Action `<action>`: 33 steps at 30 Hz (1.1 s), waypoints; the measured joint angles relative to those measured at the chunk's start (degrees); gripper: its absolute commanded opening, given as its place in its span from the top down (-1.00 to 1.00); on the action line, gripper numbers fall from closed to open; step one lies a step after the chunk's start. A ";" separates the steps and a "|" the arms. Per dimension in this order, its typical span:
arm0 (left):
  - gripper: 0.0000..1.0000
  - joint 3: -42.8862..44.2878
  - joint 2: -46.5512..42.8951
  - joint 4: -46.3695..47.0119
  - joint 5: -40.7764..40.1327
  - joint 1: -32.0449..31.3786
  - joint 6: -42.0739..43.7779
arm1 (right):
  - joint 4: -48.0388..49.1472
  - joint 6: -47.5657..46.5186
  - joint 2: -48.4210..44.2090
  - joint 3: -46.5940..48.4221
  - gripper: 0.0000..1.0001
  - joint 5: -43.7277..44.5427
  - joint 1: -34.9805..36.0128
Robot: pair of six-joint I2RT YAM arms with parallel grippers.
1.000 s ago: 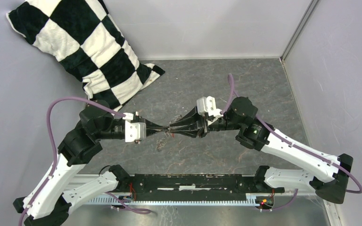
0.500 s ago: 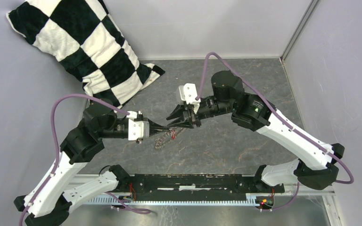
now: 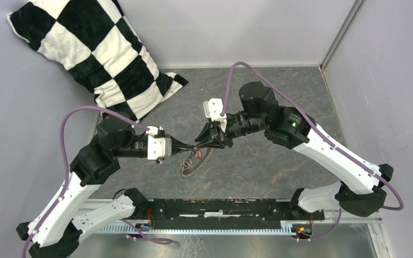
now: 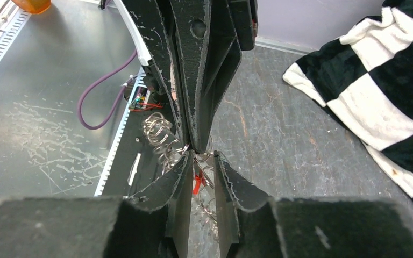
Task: Put the keys on the keyring
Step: Adjust the key on the keyring.
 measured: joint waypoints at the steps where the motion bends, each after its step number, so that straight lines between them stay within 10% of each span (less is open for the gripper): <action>1: 0.96 0.00 0.07 -0.02 0.00 0.00 0.02 | -0.39 0.02 0.00 0.24 0.43 0.15 -0.02; 33: 0.96 0.00 0.33 0.02 -0.46 0.00 -0.48 | -1.44 0.81 0.52 1.25 0.73 0.81 1.11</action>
